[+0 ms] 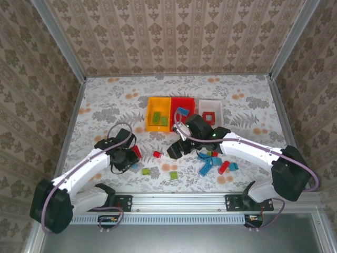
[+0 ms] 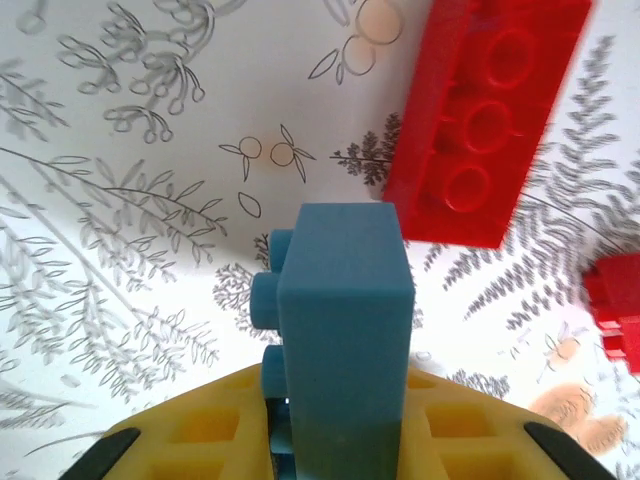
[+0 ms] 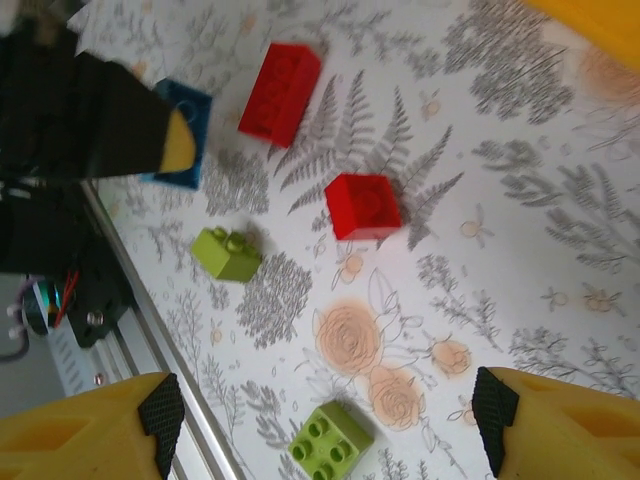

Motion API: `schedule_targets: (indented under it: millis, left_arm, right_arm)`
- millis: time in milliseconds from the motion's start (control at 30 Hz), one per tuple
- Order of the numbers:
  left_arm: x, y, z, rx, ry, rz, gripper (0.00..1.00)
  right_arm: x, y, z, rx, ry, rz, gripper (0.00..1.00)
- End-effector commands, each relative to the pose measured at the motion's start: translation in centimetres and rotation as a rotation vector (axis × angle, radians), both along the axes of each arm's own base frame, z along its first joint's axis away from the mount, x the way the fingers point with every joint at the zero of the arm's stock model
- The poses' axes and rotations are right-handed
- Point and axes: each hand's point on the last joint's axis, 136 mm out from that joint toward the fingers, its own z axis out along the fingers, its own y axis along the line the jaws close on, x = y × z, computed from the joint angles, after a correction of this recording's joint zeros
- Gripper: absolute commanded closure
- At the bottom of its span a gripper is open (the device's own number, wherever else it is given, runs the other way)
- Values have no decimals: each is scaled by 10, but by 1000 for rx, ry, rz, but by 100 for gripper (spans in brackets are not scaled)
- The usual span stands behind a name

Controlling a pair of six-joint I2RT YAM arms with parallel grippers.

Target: Sort the legos into containers by color

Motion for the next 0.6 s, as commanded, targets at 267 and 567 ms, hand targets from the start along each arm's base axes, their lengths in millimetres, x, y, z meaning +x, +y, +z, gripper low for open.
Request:
schedule_targets:
  millis: [267, 567]
  left_arm:
    - [78, -80, 98, -9, -225, -412, 77]
    - [150, -216, 106, -46, -293, -721, 77]
  right_arm:
    - [88, -89, 75, 185, -135, -547, 22]
    - [90, -131, 73, 163, -127, -739, 22]
